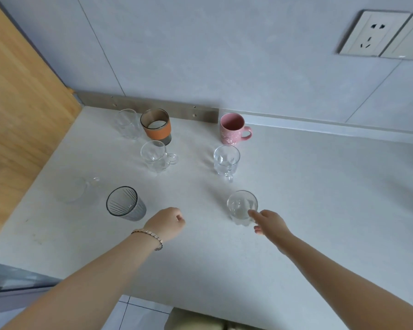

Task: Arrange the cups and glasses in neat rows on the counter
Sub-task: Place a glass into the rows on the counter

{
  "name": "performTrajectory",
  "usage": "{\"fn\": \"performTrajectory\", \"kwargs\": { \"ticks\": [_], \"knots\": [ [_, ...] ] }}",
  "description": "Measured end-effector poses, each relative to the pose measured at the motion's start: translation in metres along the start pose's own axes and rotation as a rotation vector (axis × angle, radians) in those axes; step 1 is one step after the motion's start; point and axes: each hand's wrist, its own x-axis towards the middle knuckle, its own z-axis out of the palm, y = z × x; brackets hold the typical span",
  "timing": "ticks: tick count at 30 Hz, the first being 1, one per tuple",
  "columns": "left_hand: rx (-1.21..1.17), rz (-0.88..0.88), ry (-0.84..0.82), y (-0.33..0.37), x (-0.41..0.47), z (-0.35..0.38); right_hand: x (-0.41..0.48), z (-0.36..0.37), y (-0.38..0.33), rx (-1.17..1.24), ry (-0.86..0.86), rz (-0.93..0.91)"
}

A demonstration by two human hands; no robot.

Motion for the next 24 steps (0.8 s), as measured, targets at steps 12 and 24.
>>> {"fn": "performTrajectory", "kwargs": {
  "ticks": [12, 24],
  "knots": [
    [-0.003, -0.098, -0.025, -0.032, -0.007, 0.005, 0.010, 0.056, -0.031, 0.112, 0.122, -0.023],
    [-0.086, -0.176, -0.046, -0.095, -0.003, 0.005, -0.034, 0.097, -0.095, -0.497, 0.079, -0.685]
  ]
}}
